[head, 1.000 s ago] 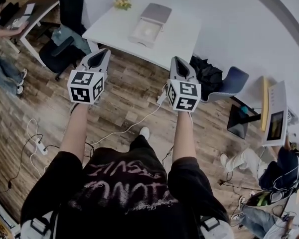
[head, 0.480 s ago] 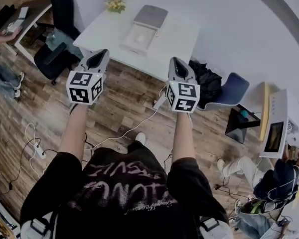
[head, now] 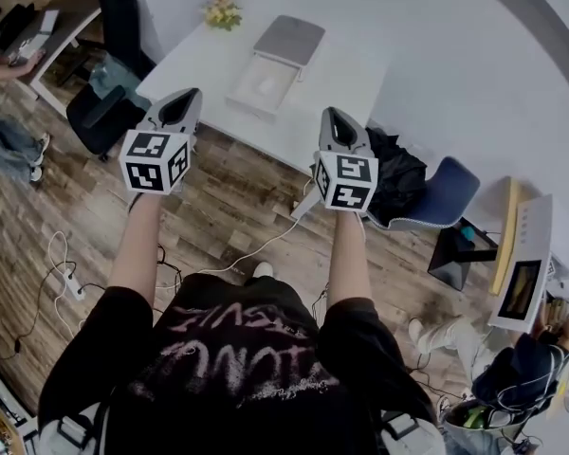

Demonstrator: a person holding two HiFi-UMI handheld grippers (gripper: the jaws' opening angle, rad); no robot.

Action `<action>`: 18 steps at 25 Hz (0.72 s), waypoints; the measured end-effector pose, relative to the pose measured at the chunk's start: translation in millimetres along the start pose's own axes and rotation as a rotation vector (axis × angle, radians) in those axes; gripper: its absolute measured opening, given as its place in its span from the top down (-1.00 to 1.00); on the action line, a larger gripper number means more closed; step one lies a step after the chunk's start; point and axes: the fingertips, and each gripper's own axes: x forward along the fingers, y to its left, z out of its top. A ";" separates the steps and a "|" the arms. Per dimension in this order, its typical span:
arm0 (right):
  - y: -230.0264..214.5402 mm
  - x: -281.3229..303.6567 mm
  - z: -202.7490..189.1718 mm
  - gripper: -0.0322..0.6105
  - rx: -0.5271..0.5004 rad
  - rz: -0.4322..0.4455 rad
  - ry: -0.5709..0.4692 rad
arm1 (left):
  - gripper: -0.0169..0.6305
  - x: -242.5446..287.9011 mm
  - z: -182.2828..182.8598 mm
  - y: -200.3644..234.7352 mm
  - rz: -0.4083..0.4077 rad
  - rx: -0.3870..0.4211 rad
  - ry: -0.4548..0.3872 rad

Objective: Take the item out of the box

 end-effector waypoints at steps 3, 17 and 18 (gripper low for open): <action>-8.0 10.6 0.5 0.87 -0.003 0.005 -0.005 | 0.94 13.1 0.7 1.4 0.009 -0.003 0.000; -28.9 23.7 -4.5 0.88 -0.053 0.038 0.007 | 0.94 34.5 5.2 -6.3 0.040 0.017 0.010; -28.3 24.3 -3.3 0.88 -0.058 0.040 0.006 | 0.94 34.1 6.0 -6.6 0.041 0.021 0.011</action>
